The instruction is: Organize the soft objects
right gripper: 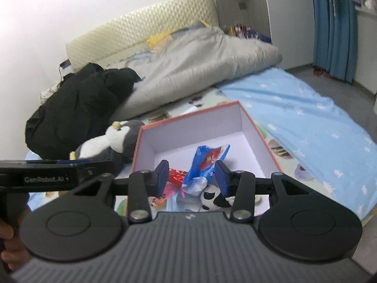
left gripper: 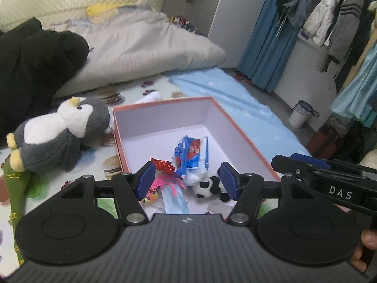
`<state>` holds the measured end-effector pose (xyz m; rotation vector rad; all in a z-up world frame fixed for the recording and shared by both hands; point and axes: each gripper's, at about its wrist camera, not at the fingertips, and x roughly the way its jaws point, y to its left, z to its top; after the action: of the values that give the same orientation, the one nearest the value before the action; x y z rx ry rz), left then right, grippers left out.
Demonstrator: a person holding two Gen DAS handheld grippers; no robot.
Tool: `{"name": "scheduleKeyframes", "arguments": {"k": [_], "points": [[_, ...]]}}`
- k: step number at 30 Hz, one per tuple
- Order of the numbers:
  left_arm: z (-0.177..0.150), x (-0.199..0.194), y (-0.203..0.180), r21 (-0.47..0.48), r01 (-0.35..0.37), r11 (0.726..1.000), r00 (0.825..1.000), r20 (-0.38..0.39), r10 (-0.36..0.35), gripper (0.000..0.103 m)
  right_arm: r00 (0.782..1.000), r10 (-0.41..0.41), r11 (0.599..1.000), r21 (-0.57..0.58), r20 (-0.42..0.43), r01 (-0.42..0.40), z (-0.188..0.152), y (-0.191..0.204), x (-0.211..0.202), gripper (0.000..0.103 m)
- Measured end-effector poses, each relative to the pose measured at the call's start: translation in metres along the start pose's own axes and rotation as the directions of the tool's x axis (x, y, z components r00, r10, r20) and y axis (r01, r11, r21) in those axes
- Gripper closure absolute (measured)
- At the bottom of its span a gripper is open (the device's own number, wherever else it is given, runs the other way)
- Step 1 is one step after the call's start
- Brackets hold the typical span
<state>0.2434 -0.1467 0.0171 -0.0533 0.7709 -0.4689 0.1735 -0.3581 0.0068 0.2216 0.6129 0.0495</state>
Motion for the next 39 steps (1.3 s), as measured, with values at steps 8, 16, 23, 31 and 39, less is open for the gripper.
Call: {"name": "scheduleKeyframes", "arguments": {"k": [8, 16, 23, 31, 39], "points": [[-0.011, -0.065, -0.008, 0.03, -0.007, 1.0, 0.996, 0.085, 0.005, 0.036, 0.996, -0.003, 1.0, -0.008, 0.088, 0.004, -0.011, 0.022, -0.059, 0.057], [-0.035, -0.115, -0.013, 0.037, 0.012, 0.999, 0.993, 0.118, -0.016, 0.036, 0.994, -0.002, 1.0, -0.01, 0.11, 0.003, -0.028, 0.032, -0.091, 0.057], [-0.061, -0.148, -0.02, 0.049, -0.008, 0.999, 0.988, 0.158, 0.0, 0.036, 0.993, 0.001, 0.999, -0.043, 0.116, 0.004, -0.046, 0.037, -0.109, 0.057], [-0.093, -0.156, -0.022, 0.019, 0.008, 1.0, 0.99, 0.142, -0.011, 0.036, 0.993, -0.013, 0.999, -0.038, 0.117, 0.018, -0.066, 0.039, -0.122, 0.057], [-0.106, -0.154, -0.021, 0.016, 0.005, 1.0, 0.991, 0.133, -0.007, 0.036, 0.996, -0.032, 0.999, -0.016, 0.089, 0.034, -0.086, 0.035, -0.117, 0.057]]}}
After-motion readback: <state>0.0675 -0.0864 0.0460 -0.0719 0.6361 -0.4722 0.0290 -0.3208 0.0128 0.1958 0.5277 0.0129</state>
